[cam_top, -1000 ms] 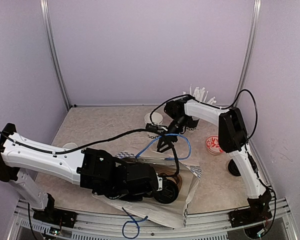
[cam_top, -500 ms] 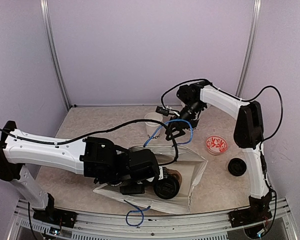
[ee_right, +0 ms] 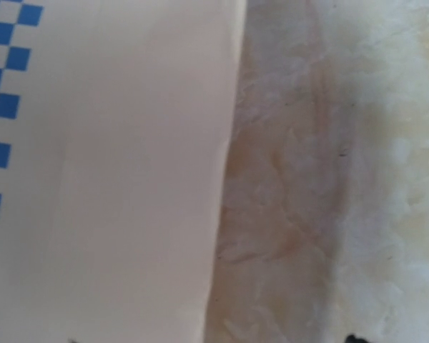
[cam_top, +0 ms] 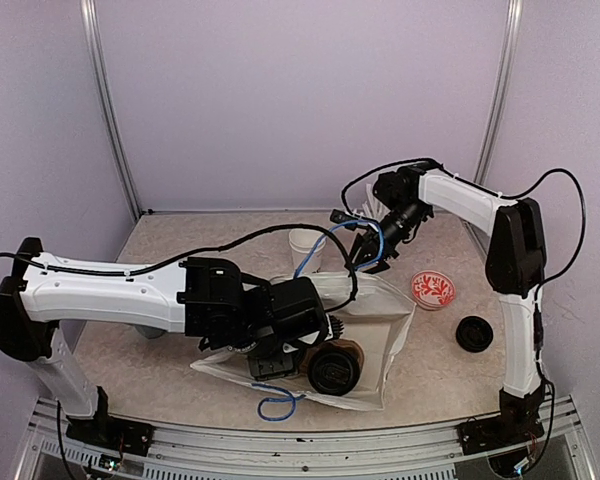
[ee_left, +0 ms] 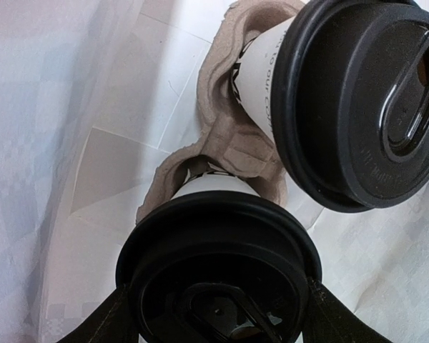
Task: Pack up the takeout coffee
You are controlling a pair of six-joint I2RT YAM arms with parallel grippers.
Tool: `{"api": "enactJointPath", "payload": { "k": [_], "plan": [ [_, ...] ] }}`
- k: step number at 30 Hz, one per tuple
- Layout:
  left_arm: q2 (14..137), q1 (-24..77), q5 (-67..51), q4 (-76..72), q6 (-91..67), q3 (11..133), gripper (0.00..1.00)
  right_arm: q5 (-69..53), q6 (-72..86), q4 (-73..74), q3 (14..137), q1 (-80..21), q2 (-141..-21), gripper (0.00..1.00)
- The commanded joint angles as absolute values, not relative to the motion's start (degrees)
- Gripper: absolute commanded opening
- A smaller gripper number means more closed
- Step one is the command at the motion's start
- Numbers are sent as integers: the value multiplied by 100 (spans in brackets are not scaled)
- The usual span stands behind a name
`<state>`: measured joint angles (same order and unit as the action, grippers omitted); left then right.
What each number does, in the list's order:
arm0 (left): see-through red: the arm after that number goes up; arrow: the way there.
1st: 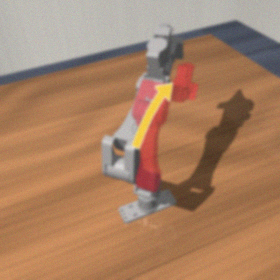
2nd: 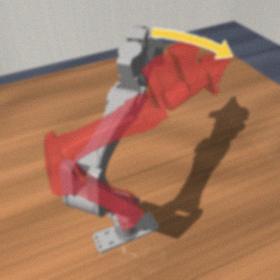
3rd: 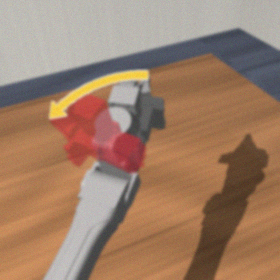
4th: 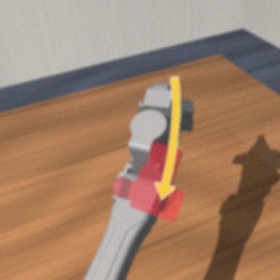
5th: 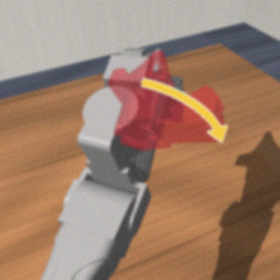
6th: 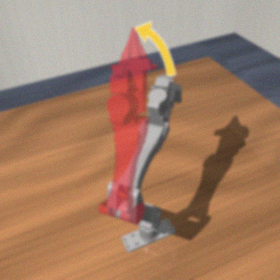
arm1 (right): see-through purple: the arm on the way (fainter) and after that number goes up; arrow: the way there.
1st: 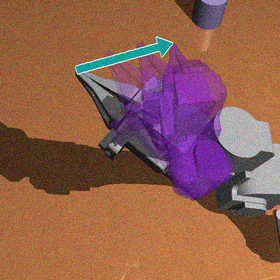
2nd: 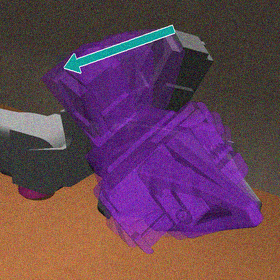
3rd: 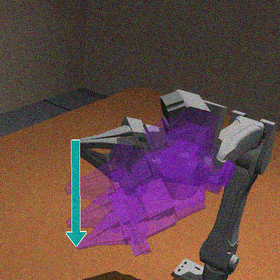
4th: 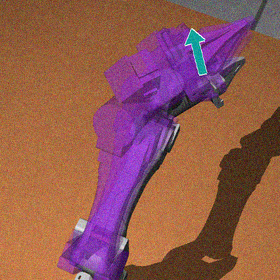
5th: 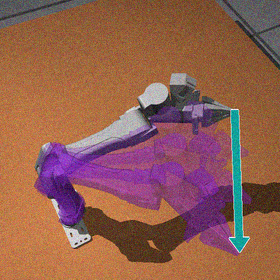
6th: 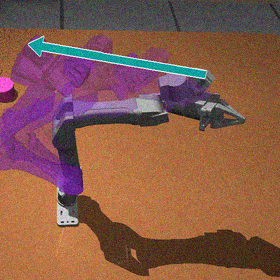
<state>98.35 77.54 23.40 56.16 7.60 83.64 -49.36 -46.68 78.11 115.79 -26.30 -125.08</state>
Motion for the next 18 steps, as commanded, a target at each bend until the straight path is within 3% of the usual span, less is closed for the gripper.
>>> {"api": "enactJointPath", "payload": {
  "k": [1,18],
  "plan": [
    [10076,7761,1584,5970,371,8390,42,-5213,-4851,7884,11431,-2593,-12214,77],
    [10533,7262,2144,6204,-136,8757,43,-5304,-4922,7888,11311,-2571,-12119,77]
  ]
}}
